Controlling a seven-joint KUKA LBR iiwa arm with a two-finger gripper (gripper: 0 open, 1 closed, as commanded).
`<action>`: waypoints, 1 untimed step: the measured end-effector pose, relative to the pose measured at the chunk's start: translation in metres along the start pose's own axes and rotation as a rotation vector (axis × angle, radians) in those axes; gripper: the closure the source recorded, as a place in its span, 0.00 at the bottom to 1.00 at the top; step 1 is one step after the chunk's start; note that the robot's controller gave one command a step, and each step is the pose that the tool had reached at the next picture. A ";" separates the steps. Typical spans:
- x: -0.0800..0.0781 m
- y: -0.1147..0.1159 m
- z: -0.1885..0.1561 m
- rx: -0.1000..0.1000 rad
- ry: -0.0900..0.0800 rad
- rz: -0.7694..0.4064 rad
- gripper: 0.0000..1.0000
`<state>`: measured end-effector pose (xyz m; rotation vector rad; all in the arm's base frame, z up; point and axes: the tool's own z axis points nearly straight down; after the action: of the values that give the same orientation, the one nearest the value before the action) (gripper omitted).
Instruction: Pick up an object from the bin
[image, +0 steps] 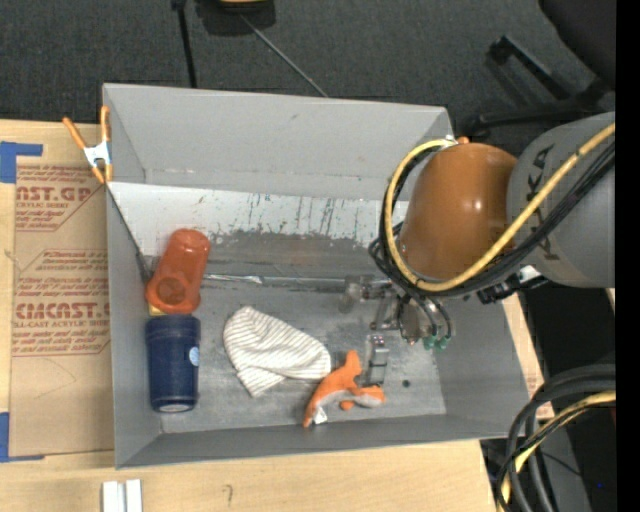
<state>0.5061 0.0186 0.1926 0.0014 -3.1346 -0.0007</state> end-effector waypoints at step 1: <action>-0.002 0.000 -0.004 0.000 -0.008 0.000 0.00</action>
Offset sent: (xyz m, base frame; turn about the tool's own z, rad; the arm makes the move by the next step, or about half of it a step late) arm -0.0108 0.0274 -0.0762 -0.1410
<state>0.5079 0.0186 0.1966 0.0007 -3.1426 -0.0013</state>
